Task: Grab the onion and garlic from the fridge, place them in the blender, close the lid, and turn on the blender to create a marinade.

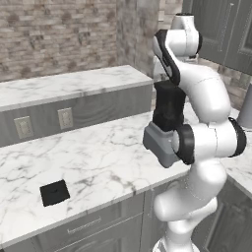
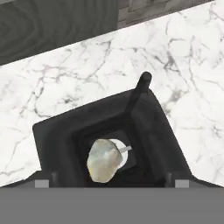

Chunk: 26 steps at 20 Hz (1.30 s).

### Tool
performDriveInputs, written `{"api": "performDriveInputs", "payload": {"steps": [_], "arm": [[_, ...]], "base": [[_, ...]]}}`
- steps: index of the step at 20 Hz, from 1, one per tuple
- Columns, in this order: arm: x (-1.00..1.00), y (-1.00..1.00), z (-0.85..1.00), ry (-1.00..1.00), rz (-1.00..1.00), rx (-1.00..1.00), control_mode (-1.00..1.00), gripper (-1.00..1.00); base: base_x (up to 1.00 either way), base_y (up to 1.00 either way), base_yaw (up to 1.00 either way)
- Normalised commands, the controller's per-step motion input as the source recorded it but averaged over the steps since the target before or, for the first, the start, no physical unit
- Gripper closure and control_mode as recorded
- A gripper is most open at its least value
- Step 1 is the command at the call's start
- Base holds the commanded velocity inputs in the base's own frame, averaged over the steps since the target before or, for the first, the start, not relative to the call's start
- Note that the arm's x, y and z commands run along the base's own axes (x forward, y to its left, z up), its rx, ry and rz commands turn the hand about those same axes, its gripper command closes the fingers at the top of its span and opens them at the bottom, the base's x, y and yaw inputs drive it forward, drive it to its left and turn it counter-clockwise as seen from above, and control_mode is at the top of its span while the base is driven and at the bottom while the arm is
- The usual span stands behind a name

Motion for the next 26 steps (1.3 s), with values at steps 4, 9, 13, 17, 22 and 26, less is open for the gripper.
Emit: {"api": "performDriveInputs", "payload": {"steps": [4, 9, 13, 17, 22, 26], "arm": [[-1.0, 0.33, 0.04, -0.39, 0.0, -0.06, -1.0, -1.0], [-1.0, 0.43, 0.0, -0.34, 0.04, -0.03, -1.0, -1.0], [-1.0, 0.39, 0.0, -0.12, 0.09, 0.0, -1.0, -1.0], [-1.0, 0.45, 0.0, -0.04, 0.08, 0.0, -1.0, -1.0], [-1.0, 0.33, 0.01, 0.0, 0.09, 0.0, -1.0, -1.0], [-1.0, 0.12, 0.0, -0.01, 0.12, 0.0, -1.0, -1.0]], "base": [[0.0, 0.0, 0.0], [0.0, 0.0, 0.0], [0.0, 0.0, 0.0], [0.0, 0.0, 0.0], [0.0, 0.0, 0.0], [0.0, 0.0, 0.0]]}}
